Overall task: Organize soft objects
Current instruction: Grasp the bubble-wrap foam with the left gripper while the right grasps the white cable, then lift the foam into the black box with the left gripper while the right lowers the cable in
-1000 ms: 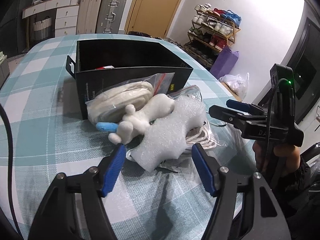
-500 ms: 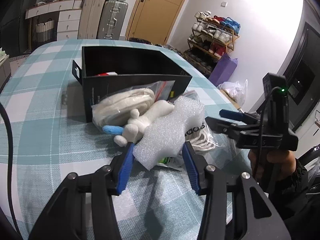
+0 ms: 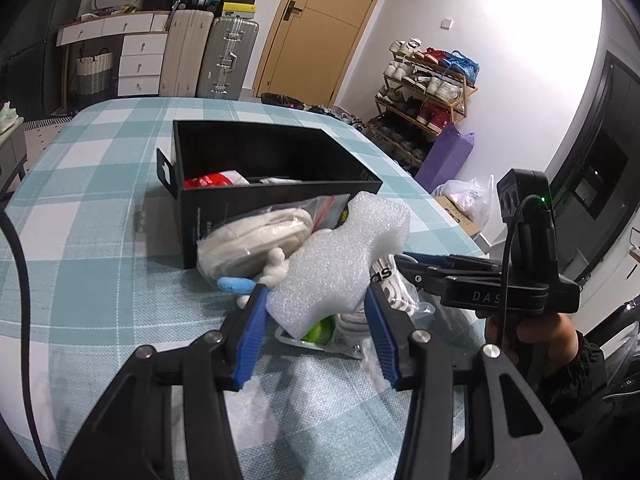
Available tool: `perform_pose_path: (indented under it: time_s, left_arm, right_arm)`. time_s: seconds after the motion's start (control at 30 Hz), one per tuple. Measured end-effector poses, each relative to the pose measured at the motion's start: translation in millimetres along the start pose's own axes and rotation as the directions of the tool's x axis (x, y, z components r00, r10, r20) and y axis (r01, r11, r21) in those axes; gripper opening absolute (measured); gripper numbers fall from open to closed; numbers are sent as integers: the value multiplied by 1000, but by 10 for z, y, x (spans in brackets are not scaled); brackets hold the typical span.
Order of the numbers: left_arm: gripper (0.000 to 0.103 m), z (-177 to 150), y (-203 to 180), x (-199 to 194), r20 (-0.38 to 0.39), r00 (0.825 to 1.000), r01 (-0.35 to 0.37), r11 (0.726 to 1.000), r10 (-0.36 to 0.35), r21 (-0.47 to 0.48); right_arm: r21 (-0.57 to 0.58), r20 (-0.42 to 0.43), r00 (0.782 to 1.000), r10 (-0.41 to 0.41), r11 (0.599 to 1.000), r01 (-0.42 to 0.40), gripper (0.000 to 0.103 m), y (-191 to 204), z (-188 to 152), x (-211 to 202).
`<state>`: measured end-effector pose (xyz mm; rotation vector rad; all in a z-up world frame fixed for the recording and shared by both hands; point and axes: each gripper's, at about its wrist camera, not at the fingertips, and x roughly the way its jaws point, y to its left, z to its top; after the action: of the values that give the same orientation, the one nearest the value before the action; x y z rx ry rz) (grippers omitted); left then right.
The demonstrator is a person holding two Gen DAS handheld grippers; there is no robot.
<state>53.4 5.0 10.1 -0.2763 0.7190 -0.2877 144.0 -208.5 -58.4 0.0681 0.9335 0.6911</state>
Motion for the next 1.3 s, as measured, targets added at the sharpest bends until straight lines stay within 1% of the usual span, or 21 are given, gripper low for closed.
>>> perform_pose_path:
  time_s: [0.07, 0.13, 0.23, 0.27, 0.3, 0.37, 0.57, 0.73, 0.97, 1.17, 1.27, 1.3]
  left_arm:
    - [48, 9, 1, -21, 6, 1000, -4, 1000, 4, -2]
    - [48, 24, 6, -41, 9, 1000, -10, 1000, 10, -2]
    - [48, 45, -3, -68, 19, 1000, -20, 1000, 20, 3]
    - [48, 54, -5, -80, 22, 1000, -22, 1000, 22, 3]
    - [48, 61, -5, -92, 25, 999, -23, 1000, 23, 3]
    - [48, 74, -10, -118, 32, 999, -28, 1000, 28, 3]
    - [48, 117, -1, -196, 54, 998, -43, 999, 43, 5]
    - [48, 139, 13, -257, 74, 995, -63, 998, 62, 5]
    - [48, 145, 64, -300, 91, 993, -78, 997, 78, -2]
    - [48, 169, 101, -340, 109, 989, -104, 995, 104, -5]
    - [48, 205, 123, -359, 120, 985, -124, 992, 123, -4]
    - [48, 223, 129, -364, 125, 983, -132, 991, 131, 0]
  right_arm:
    - [-3, 1, 999, 35, 999, -35, 39, 19, 5, 3]
    - [5, 3, 999, 53, 999, -53, 36, 34, 6, 5]
    - [24, 8, 998, 62, 998, -63, 33, 41, -3, 23]
    - [21, 6, 999, 51, 998, -51, 27, 49, -2, 25]
    - [19, 8, 999, 43, 999, -43, 23, 48, -3, 18]
    - [19, 19, 999, 45, 999, -46, 20, 32, 1, -16]
    - [-29, 66, 998, 23, 999, -21, 16, 68, -6, -171]
    - [-37, 99, 995, 8, 999, -5, 14, 57, -3, -285]
    - [-56, 150, 989, -16, 998, 24, 14, 89, -3, -484]
    - [-62, 217, 976, -29, 997, 43, 14, 126, 29, -687]
    - [-77, 278, 960, -11, 996, 34, 14, 183, 27, -830]
    - [-80, 287, 958, -9, 996, 33, 14, 203, 32, -852]
